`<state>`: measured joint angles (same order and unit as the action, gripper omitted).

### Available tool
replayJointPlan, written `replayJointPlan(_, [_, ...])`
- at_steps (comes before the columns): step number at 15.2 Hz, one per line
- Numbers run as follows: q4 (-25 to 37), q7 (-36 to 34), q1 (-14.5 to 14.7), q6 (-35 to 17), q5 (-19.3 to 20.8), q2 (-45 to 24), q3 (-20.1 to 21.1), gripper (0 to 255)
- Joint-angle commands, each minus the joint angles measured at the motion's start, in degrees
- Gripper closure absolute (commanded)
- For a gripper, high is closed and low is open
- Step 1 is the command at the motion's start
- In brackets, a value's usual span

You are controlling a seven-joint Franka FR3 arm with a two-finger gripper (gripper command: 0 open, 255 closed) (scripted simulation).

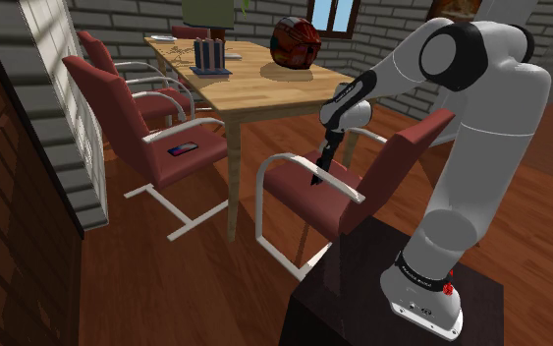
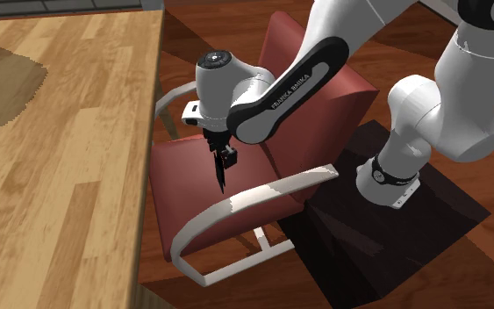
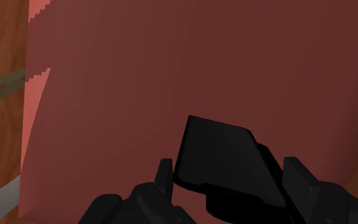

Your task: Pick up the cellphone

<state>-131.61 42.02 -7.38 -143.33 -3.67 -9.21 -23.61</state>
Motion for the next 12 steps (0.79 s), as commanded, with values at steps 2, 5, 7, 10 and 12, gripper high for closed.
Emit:
replayJointPlan(2, [-0.15, -0.06, 0.02, 0.01, 0.05, -0.03, -0.01, 255])
replayJointPlan(5, [-0.04, -0.21, 0.04, 0.61, 0.42, 0.52, -0.15, 255])
replayJointPlan(7, [0.28, -0.77, 0.21, 2.07, 1.26, 1.76, -0.38, 255])
replayJointPlan(10, [0.87, -1.55, 0.41, 4.28, 2.42, 3.54, -0.62, 255])
replayJointPlan(12, [1.32, -2.02, 0.51, 5.77, 3.13, 4.68, -0.73, 255])
